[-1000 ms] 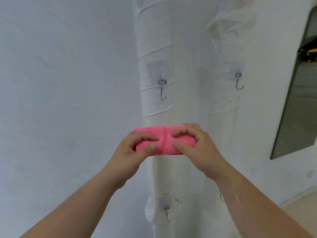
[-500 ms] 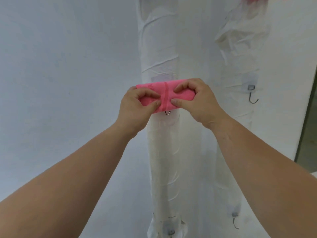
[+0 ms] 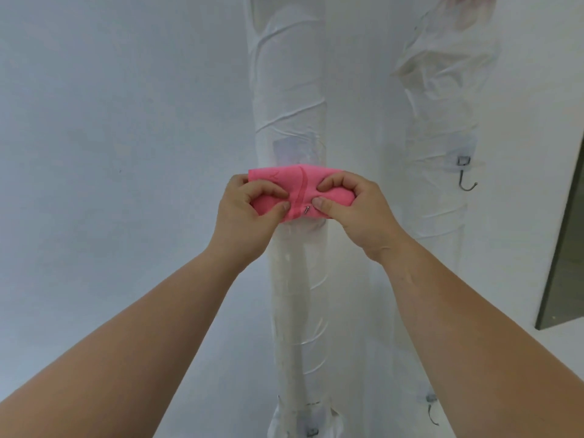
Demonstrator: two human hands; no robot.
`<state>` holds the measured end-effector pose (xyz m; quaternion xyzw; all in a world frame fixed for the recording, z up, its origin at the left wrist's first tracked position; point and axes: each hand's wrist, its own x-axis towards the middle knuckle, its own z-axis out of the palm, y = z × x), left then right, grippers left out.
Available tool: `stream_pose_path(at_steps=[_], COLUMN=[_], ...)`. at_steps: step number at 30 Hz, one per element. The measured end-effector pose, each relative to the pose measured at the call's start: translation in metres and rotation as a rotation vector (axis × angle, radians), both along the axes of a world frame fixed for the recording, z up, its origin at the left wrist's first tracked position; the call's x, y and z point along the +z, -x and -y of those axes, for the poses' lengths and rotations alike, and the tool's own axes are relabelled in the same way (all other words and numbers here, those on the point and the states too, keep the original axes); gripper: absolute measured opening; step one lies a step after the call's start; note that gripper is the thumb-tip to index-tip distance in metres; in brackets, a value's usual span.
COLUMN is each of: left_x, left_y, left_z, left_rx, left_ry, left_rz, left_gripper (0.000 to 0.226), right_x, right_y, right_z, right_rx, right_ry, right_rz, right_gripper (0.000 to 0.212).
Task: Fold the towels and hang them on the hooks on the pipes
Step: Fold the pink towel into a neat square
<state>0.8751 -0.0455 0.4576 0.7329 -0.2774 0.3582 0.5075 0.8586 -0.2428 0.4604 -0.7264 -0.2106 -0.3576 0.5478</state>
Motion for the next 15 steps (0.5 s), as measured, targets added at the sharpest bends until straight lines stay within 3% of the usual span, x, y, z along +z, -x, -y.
stream_pose_path(at_steps=[3,5,7,9,11,15], left_x=[-0.003,-0.005,-0.008,-0.014,-0.019,-0.027], left_y=[0.001,-0.002,-0.007,-0.011,-0.014,-0.024], left_z=[0.003,0.007,0.010,0.011,0.010,0.009], left_rx=[0.307,0.412,0.458,0.496,0.496,0.477], left_ry=[-0.225,-0.380,-0.500,-0.571,-0.591,-0.641], left_rz=[0.346,0.482,0.546,0.546,0.468,0.424], left_gripper=[0.014,0.032,0.051,0.060,0.060,0.066], right_x=[0.000,0.000,-0.003,-0.007,-0.012,-0.014], right_y=[-0.002,-0.003,-0.003,-0.005,-0.010,-0.019], right_z=[-0.003,-0.004,-0.007,-0.010,-0.012,-0.008], right_rx=[-0.214,-0.421,-0.547,-0.620,-0.660,-0.587], right_ry=[0.062,0.209,0.345,0.500,0.613,0.632], right_rz=[0.038,0.170,0.323,0.391,0.372,0.308], right_gripper=[0.011,0.011,0.034,0.049,0.051,0.056])
